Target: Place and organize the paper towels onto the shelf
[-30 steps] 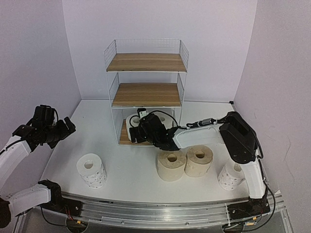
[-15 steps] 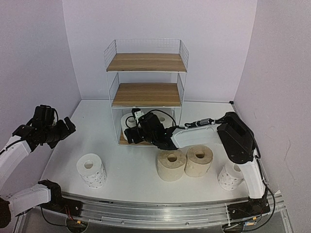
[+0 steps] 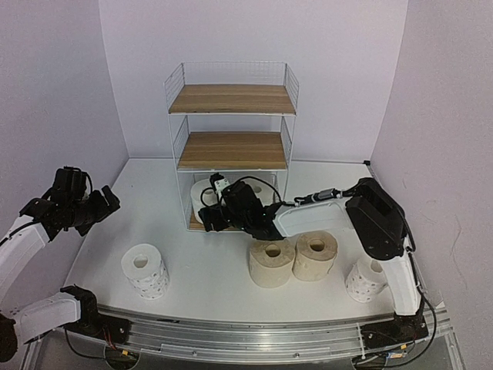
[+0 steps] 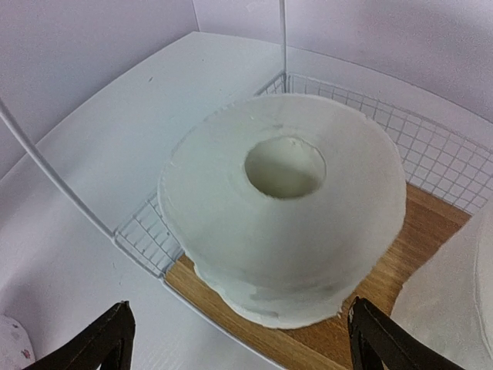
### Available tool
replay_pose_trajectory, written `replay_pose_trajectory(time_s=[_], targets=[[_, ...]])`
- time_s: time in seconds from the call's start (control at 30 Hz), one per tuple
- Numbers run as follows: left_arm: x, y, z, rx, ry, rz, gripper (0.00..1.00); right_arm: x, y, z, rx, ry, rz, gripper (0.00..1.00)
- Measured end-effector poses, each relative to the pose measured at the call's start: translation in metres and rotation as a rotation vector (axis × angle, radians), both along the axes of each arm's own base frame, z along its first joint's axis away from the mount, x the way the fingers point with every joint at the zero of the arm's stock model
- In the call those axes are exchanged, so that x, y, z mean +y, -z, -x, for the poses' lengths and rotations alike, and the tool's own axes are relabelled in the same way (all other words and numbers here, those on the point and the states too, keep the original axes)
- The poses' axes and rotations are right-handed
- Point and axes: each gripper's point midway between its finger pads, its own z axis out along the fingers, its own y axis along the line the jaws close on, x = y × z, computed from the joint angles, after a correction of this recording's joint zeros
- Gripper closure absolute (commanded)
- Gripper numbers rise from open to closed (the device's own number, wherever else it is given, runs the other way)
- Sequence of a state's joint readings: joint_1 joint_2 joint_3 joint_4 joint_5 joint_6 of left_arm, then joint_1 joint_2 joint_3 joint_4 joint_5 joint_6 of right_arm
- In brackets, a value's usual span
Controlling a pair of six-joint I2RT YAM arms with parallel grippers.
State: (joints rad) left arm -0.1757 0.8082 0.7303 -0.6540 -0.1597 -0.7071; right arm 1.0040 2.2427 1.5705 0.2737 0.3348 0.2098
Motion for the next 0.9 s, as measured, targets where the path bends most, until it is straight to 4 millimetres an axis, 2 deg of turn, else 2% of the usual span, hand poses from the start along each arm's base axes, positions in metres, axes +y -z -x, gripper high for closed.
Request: replay_pose_trajectory(time_s=[0.13,0.23,0.4,0.47,0.57,0.7,0.8,0.9], targets=[[0.0,0.0,0.0,-0.001,0.0,0.0,0.0,-0.021,-0.001,0.015,0.036,0.023,0.046,0.07],[0.0,-0.001,0.001,-0.005,-0.003,0.005,0.0,-0.034,-0.021,0.028,0.065,0.034,0.044,0.07],[-0.004,-0.001,0.001,-0.003,0.002,0.039,0.0,-0.057,-0.065,0.062,0.143,0.016,-0.006,0.07],[-0.009,0.003,0.0,0.013,0.018,0.058,0.01,-0.067,-0.076,0.076,0.188,0.007,-0.02,0.07],[-0.018,0.013,-0.003,0.055,0.049,0.087,0.0,-0.089,-0.08,0.097,0.266,0.014,-0.004,0.07],[-0.036,0.021,-0.011,0.085,0.11,0.152,0.0,-0.132,-0.075,0.122,0.379,0.068,0.077,0.08],[-0.053,0.023,-0.016,0.082,0.167,0.191,0.0,-0.174,-0.075,0.138,0.464,0.142,0.135,0.08],[-0.074,0.027,-0.018,0.093,0.229,0.193,0.0,-0.223,-0.083,0.147,0.525,0.248,0.148,0.08]])
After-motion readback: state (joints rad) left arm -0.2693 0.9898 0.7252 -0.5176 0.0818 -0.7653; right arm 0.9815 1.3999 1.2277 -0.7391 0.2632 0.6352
